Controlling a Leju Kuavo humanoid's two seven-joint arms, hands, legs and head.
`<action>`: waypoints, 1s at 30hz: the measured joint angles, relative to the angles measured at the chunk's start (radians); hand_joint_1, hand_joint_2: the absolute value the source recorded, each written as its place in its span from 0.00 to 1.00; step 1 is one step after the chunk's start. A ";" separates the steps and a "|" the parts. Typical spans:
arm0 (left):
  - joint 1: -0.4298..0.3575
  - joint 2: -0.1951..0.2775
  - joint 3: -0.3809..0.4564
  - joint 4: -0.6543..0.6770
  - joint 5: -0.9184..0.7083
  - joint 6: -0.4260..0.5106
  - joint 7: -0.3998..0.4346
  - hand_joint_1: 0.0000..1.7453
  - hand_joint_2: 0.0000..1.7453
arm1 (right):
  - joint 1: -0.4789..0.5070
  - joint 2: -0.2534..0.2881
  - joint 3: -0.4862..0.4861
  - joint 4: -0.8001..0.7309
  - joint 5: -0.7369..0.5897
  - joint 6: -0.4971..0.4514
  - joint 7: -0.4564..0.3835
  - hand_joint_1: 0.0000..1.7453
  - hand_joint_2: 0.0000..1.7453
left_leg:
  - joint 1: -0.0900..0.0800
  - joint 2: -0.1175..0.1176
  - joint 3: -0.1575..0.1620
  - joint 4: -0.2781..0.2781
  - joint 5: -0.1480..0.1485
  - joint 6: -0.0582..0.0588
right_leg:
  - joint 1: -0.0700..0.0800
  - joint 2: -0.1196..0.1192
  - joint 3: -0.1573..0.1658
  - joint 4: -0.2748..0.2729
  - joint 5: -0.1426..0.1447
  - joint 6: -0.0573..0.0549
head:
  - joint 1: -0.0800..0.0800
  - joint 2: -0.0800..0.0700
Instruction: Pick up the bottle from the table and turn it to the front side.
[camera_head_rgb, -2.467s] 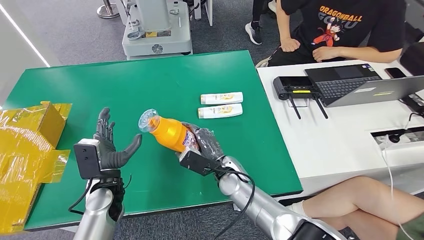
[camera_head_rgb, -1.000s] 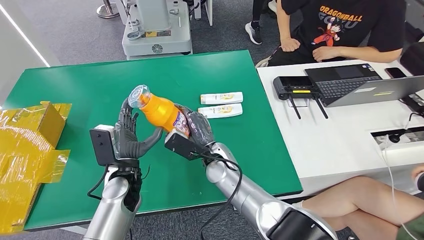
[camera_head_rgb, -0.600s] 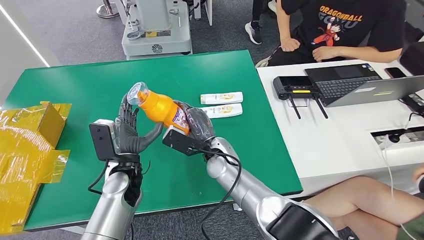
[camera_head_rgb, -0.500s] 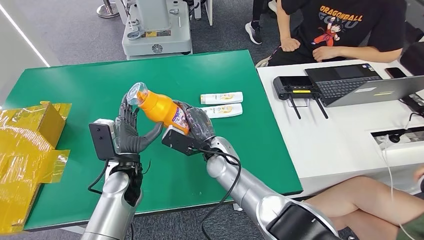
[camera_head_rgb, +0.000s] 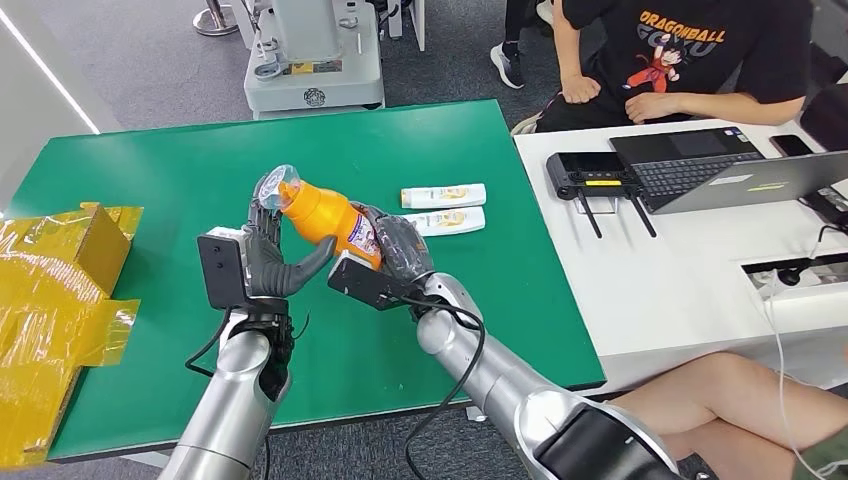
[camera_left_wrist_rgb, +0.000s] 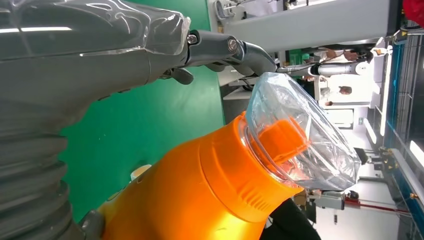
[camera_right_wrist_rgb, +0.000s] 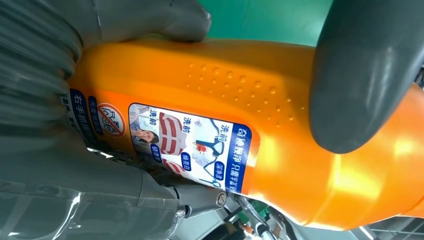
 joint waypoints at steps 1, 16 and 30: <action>-0.006 0.000 0.000 0.010 -0.008 0.002 -0.003 0.00 1.00 | 0.001 0.000 -0.002 0.000 0.000 0.000 -0.002 1.00 1.00 | 0.000 0.000 0.000 0.000 0.000 0.000 | 0.000 0.000 0.000 0.000 0.000 0.000 | 0.000 0.000; -0.072 -0.005 0.005 0.127 -0.041 -0.008 -0.013 0.00 1.00 | 0.014 0.001 -0.024 -0.001 0.007 0.023 -0.020 1.00 1.00 | 0.000 0.000 -0.001 0.000 0.000 0.000 | 0.000 0.000 0.000 0.000 0.000 0.000 | 0.000 0.000; -0.096 -0.019 0.028 0.178 -0.027 -0.110 -0.008 0.00 1.00 | 0.023 0.011 -0.019 -0.003 0.109 -0.058 -0.015 1.00 1.00 | 0.000 -0.001 -0.001 0.000 0.000 0.000 | 0.000 -0.001 0.000 0.000 0.000 0.000 | 0.000 0.000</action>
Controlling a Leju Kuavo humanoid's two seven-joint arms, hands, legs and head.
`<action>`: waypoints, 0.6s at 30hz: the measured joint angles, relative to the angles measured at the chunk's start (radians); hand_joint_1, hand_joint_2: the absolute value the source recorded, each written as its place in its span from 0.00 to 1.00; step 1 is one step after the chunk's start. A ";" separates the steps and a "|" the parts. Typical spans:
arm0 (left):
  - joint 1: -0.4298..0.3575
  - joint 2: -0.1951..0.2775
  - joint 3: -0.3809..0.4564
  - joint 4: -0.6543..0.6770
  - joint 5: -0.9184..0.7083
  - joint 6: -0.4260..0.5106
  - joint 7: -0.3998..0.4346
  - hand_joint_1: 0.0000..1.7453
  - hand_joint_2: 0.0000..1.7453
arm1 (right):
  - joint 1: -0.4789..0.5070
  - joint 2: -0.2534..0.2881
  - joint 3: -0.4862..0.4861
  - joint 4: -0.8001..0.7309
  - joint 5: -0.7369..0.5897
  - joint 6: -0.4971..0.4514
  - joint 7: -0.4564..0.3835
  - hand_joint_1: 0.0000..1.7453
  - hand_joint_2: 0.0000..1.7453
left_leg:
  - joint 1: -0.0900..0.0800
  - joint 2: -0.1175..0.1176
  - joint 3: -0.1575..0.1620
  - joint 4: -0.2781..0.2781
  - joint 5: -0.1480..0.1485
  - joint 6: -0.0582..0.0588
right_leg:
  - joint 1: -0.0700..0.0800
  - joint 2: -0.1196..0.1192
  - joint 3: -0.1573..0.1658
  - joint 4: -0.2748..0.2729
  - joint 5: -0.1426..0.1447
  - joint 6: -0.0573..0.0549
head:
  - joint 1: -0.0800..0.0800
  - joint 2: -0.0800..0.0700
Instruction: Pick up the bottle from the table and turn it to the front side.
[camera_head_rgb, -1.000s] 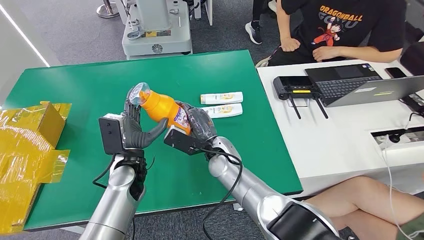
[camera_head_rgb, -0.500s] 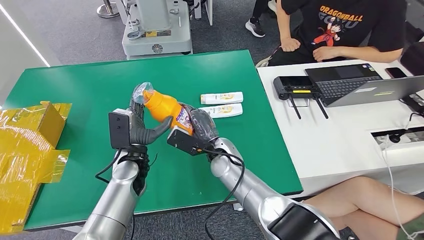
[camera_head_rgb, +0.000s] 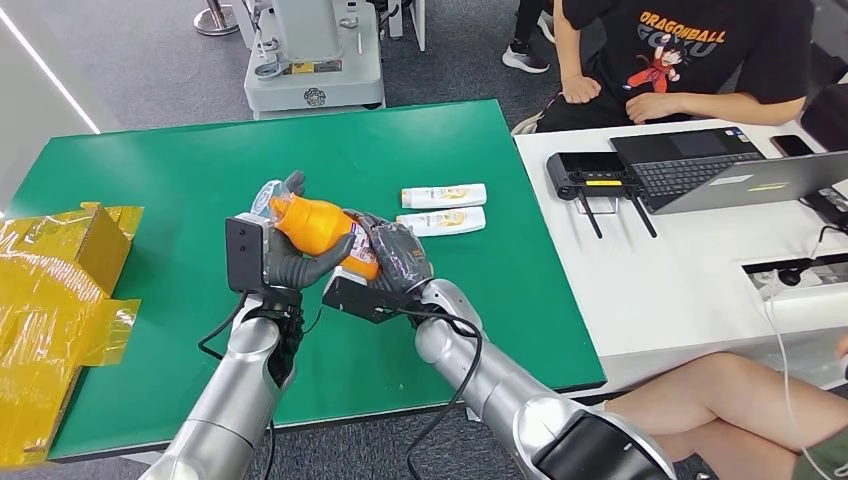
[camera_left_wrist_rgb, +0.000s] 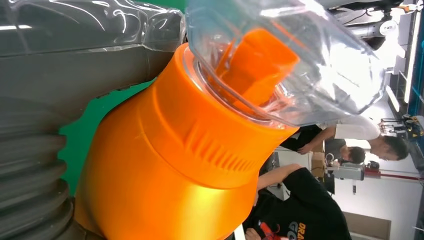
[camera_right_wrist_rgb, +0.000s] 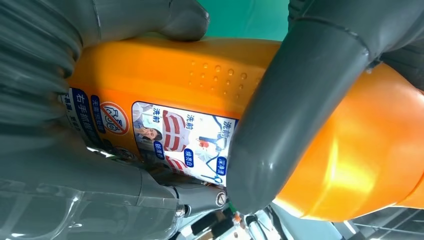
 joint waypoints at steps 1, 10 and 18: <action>0.000 0.000 0.000 0.000 -0.001 -0.001 0.003 0.00 1.00 | 0.000 0.000 0.000 0.000 0.007 -0.004 0.003 1.00 1.00 | 0.000 0.000 0.000 0.000 0.000 0.000 | 0.000 0.000 0.000 0.000 0.000 0.000 | 0.000 0.000; 0.003 0.000 0.003 -0.011 -0.007 0.001 0.015 0.00 1.00 | -0.002 0.000 0.001 0.006 0.103 -0.066 0.045 1.00 1.00 | 0.000 0.000 0.000 0.000 0.000 0.000 | 0.000 0.000 0.000 0.000 0.000 0.000 | 0.000 0.000; 0.012 -0.005 0.006 -0.012 -0.006 0.011 0.008 1.00 1.00 | -0.005 0.000 0.001 0.013 0.158 -0.089 0.091 1.00 1.00 | 0.000 0.000 0.000 0.000 0.000 0.000 | 0.000 0.000 0.000 0.000 0.000 0.000 | 0.000 0.000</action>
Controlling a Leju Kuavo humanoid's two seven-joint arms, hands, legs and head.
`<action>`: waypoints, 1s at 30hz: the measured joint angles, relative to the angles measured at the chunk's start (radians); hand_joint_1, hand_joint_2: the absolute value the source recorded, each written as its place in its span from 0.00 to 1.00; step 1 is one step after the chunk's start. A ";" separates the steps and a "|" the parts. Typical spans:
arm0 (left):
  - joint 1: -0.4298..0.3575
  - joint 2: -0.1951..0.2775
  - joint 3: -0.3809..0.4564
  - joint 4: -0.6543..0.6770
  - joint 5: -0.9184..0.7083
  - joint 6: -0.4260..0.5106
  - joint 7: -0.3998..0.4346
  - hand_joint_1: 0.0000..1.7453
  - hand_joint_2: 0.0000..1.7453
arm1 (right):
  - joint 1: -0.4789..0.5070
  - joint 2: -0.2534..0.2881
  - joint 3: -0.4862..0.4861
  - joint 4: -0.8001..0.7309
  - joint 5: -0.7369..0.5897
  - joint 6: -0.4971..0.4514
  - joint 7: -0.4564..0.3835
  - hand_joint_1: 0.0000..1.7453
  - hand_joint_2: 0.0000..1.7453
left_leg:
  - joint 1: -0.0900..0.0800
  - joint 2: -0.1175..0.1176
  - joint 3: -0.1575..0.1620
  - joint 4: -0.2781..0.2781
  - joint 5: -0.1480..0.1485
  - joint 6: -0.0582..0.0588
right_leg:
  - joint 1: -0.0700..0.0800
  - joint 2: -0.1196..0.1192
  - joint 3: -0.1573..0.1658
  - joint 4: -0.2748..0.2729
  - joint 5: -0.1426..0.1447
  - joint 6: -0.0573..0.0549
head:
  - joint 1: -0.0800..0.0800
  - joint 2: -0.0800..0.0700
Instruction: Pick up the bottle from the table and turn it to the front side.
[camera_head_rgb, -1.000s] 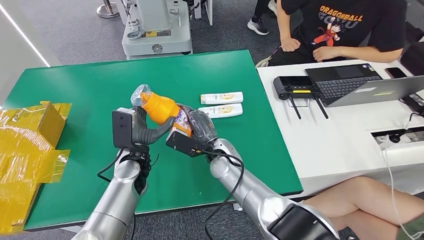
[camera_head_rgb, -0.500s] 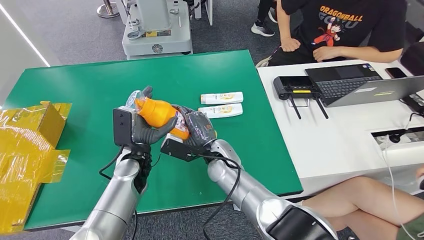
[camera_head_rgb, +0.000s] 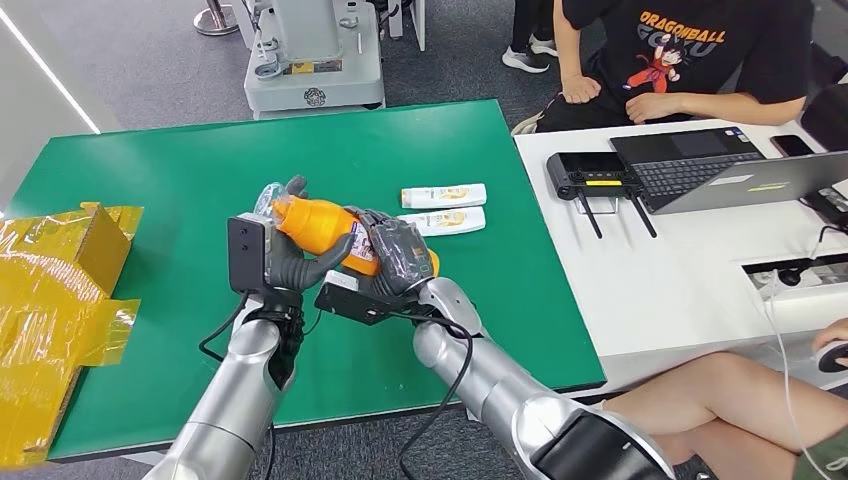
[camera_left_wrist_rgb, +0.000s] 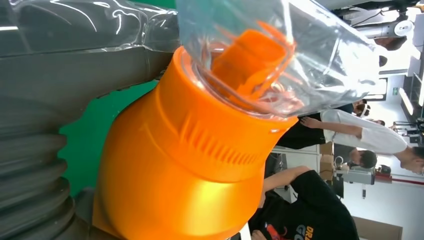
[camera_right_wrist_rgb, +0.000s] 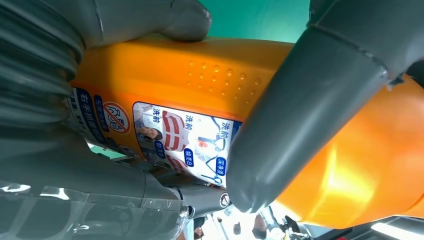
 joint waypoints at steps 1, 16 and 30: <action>0.002 -0.002 0.002 -0.001 0.000 0.005 -0.002 1.00 1.00 | -0.001 0.000 0.000 0.001 0.006 0.000 0.004 1.00 1.00 | 0.000 0.000 0.000 0.000 0.000 0.000 | 0.000 0.000 0.000 0.000 0.000 0.000 | 0.000 0.000; 0.029 -0.009 0.023 -0.025 0.004 0.034 -0.017 1.00 1.00 | -0.003 0.000 0.000 0.010 0.046 0.002 0.008 1.00 1.00 | 0.000 0.000 0.000 0.000 0.000 0.000 | 0.000 0.000 0.000 0.000 0.000 0.000 | 0.000 0.000; 0.057 -0.010 0.030 -0.062 0.003 0.044 -0.024 1.00 1.00 | -0.001 0.000 0.000 0.012 0.075 -0.006 0.014 0.25 1.00 | 0.000 0.000 0.000 0.000 0.000 0.000 | 0.000 0.000 0.000 0.000 0.000 0.000 | 0.000 0.000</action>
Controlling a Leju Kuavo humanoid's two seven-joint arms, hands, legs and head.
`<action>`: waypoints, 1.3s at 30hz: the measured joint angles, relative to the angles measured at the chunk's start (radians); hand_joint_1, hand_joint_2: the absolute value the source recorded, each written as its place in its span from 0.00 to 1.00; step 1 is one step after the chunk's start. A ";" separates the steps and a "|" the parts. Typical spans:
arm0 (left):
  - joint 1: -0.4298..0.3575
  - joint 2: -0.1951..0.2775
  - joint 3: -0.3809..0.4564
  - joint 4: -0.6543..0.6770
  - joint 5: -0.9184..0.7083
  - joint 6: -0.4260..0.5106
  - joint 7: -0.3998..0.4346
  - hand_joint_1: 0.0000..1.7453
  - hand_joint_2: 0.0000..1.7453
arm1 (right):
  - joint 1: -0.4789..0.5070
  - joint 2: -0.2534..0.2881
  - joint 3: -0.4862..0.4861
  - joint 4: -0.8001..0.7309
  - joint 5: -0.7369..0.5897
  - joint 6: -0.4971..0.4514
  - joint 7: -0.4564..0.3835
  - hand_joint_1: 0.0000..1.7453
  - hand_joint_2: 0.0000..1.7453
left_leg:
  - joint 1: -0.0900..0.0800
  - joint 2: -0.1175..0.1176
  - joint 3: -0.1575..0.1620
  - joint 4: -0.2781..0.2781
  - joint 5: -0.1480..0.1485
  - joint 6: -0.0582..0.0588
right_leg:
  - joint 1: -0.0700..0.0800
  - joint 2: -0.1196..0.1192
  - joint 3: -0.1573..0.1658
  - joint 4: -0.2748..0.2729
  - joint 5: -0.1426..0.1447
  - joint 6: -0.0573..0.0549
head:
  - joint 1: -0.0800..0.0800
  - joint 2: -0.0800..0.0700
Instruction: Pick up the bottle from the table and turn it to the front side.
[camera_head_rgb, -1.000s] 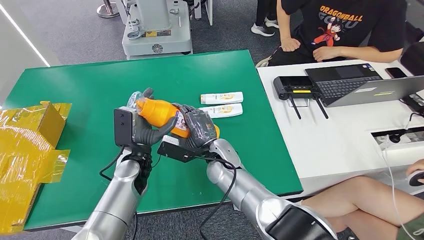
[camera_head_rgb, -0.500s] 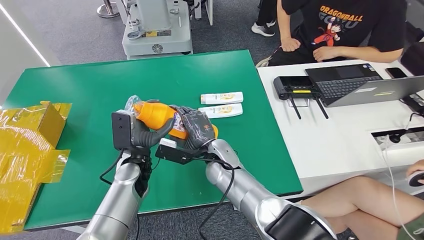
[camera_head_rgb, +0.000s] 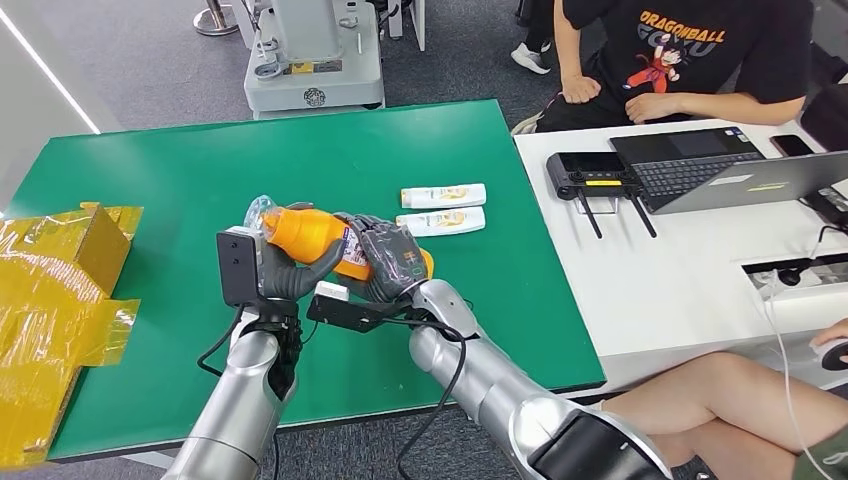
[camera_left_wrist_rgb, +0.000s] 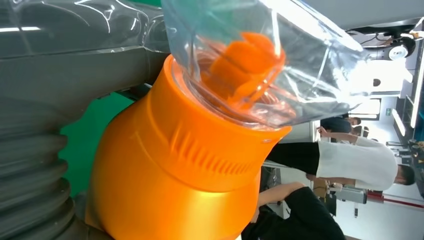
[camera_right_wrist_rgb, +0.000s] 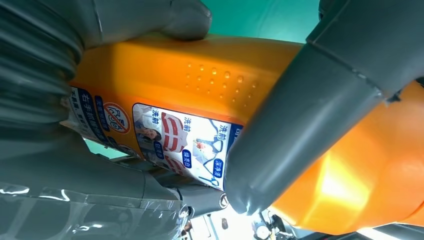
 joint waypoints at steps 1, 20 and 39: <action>0.001 -0.001 0.000 -0.004 -0.002 0.002 0.000 1.00 1.00 | 0.000 0.000 0.000 0.000 0.001 -0.003 0.001 0.00 1.00 | 0.000 0.000 0.000 0.000 0.000 0.000 | 0.000 0.000 0.000 0.000 0.000 0.000 | 0.000 0.000; -0.001 0.003 0.031 -0.034 -0.012 0.029 0.008 1.00 1.00 | 0.032 -0.002 -0.006 -0.001 0.004 -0.026 -0.013 0.00 1.00 | 0.000 0.000 0.000 0.000 0.000 0.000 | 0.000 0.000 0.000 0.000 0.000 0.000 | 0.000 0.000; -0.002 0.035 0.060 -0.034 -0.030 0.061 -0.002 1.00 1.00 | 0.140 0.006 -0.041 -0.242 -0.139 -0.025 -0.194 0.00 1.00 | 0.000 0.000 0.000 0.000 0.000 0.000 | 0.000 0.000 0.000 0.000 0.000 0.000 | 0.000 0.000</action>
